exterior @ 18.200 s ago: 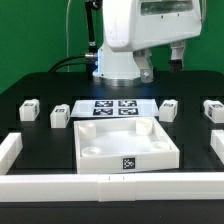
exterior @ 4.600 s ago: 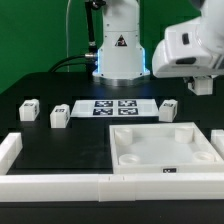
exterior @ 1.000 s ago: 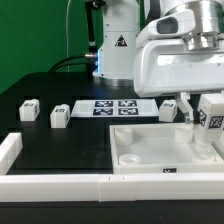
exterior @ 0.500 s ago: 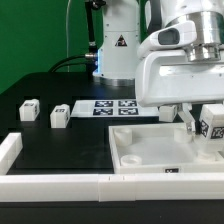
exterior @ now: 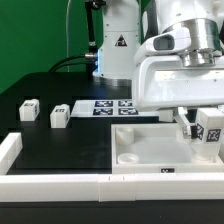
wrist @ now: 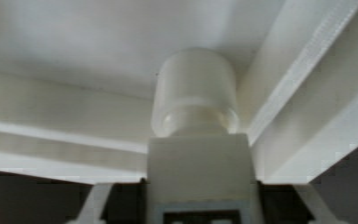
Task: Assemble one leg
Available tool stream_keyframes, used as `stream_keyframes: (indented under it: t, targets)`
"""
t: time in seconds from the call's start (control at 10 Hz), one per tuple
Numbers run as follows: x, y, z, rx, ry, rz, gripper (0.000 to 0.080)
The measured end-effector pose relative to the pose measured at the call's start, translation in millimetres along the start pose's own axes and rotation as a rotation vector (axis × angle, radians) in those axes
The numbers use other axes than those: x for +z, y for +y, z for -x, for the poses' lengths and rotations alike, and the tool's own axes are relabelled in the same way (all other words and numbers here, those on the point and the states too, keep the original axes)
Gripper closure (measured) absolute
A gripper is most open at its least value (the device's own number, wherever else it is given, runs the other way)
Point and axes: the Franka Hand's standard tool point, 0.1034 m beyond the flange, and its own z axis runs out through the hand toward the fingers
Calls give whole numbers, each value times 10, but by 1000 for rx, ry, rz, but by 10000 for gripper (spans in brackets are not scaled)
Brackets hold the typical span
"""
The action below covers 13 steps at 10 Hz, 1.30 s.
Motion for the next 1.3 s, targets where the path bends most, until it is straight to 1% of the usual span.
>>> stream_keyframes:
  t: [0.1,0.2,0.3,0.4,0.5,0.6,0.8,0.9,1.1,1.2,1.3]
  targets:
    - [0,0,1,0,0,0,509]
    - [3,-1,7,0,-1,0,395]
    - [4,-1,9,0,-1,0,262]
    - [4,-1,10,0,-2,0,262]
    - [5,-1,12,0,-2,0,171]
    - [6,-1,13,0,-2,0,156]
    - [4,-2,12,0,-3,0,151]
    - [-23,-4,-18,1,-1,-1,151]
    - [-139,7,-132,16,-9,-4,150]
    - [-191,-11,-185,16,-19,-10,150]
    - [-175,-31,-154,16,-50,-18,150]
